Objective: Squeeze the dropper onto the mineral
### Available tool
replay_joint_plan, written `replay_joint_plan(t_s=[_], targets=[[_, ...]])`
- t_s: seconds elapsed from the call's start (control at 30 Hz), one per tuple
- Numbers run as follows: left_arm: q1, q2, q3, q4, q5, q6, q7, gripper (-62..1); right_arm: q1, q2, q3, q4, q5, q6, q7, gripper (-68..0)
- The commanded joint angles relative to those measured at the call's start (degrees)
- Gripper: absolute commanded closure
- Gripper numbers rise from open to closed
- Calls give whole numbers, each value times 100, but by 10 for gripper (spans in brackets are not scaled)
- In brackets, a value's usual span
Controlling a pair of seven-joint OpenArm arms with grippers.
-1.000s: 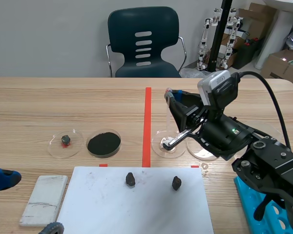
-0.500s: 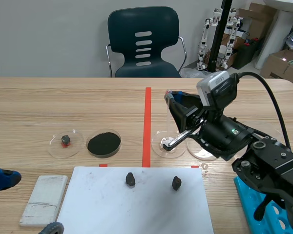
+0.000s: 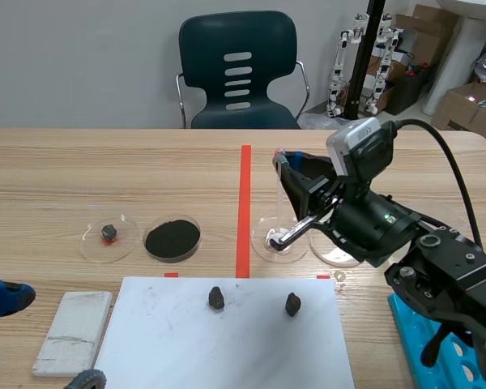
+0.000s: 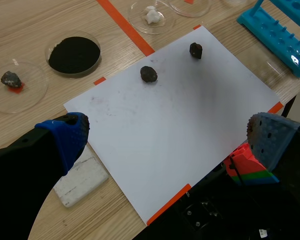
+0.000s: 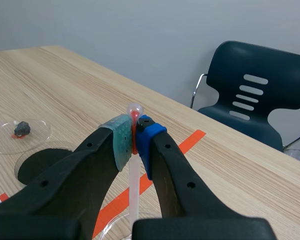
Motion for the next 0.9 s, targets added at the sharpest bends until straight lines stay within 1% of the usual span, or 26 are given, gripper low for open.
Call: replay_joint_plan(t_s=[0.0,0.13,0.23,0.3,0.5,0.67,0.7,0.83,0.87], targets=[[-17,42,-15,83,-61,9,-59,-623,142,17,13,72,70,-20,114,-13],[-17,39,-15,83,-61,9,-59,-623,46,160,26,227,70,-15,175,-13],[-17,39,-15,83,-61,9,-59,-623,-166,348,184,608,70,72,184,-13],[-17,39,-15,83,-61,9,-59,-623,-372,450,396,951,70,146,186,-13],[-17,42,-15,83,-61,9,-59,-623,-1283,728,1331,2159,70,721,186,-13],[-17,42,-15,83,-61,9,-59,-623,-2177,807,2144,3058,68,1226,188,-13],[-17,42,-15,83,-61,9,-59,-623,-2354,807,2284,3202,66,1294,188,-13],[-17,42,-15,83,-61,9,-59,-623,-3110,807,2756,3742,66,1325,192,-13],[-17,42,-15,83,-61,9,-59,-623,-3287,807,2855,3860,66,1366,199,-13]])
